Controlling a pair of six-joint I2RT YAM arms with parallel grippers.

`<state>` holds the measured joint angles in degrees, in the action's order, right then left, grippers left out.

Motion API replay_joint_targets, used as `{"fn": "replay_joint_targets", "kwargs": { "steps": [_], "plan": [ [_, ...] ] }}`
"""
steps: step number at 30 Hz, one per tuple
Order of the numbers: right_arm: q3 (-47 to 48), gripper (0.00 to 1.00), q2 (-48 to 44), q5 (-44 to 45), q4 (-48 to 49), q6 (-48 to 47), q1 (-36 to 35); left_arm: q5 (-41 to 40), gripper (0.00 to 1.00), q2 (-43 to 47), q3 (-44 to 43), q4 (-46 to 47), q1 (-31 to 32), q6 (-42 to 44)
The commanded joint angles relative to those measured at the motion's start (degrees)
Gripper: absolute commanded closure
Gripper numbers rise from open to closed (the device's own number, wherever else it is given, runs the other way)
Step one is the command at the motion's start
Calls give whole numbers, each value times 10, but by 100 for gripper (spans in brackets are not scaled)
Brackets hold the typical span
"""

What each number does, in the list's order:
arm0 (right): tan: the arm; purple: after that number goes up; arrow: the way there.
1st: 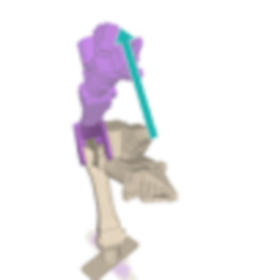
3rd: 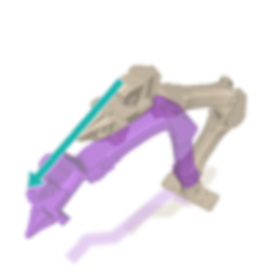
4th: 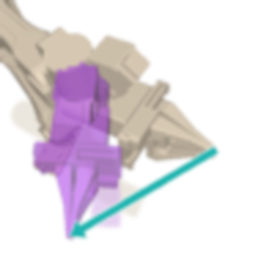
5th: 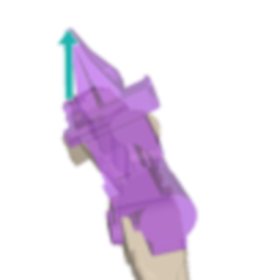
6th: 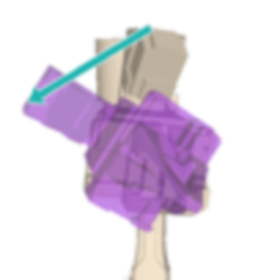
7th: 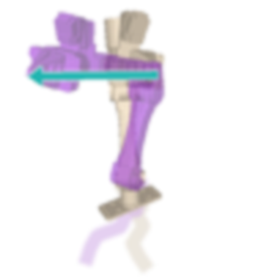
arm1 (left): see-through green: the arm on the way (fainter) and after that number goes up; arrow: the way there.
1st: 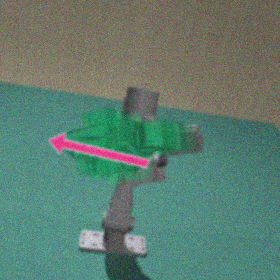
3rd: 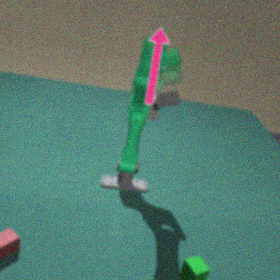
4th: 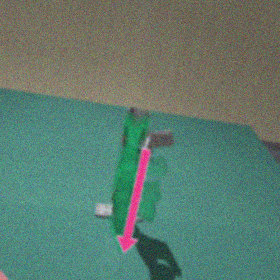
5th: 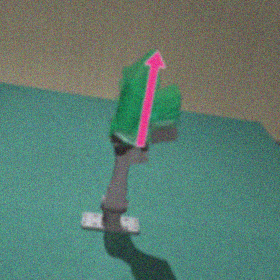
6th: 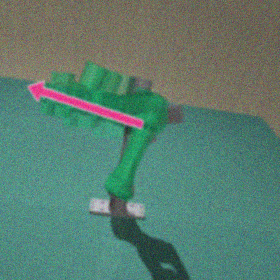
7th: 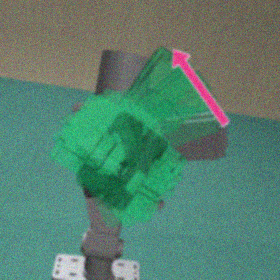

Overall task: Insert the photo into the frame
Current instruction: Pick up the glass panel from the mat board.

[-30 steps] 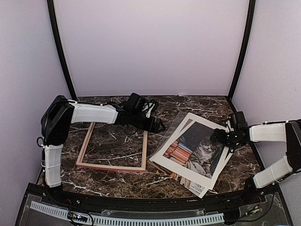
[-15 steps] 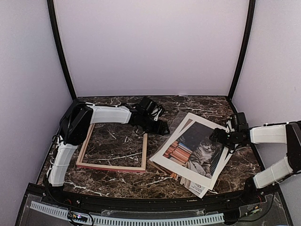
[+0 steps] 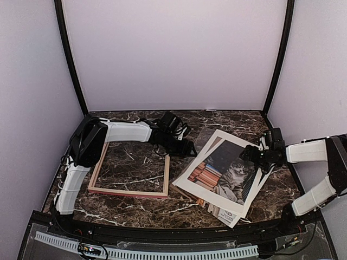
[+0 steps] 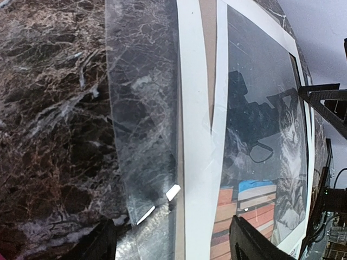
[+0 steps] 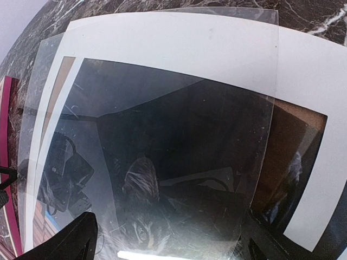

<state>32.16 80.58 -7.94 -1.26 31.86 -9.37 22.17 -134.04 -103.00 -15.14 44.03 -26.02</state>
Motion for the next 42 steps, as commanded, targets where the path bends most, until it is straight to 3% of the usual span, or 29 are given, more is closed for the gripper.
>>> {"fn": "replay_joint_targets", "kwargs": {
  "steps": [1,17,24,42],
  "plan": [
    [-6,8,29,-20,-25,8,1,47,27,-9,-6,-20,2,-20],
    [-16,9,38,-23,-10,1,1,231,30,30,71,144,-20,-137],
    [-14,9,31,-16,-20,-9,1,264,43,45,80,195,-29,-156],
    [14,7,-3,-44,-47,-43,1,219,85,45,64,155,-31,-105]
  ]
}}
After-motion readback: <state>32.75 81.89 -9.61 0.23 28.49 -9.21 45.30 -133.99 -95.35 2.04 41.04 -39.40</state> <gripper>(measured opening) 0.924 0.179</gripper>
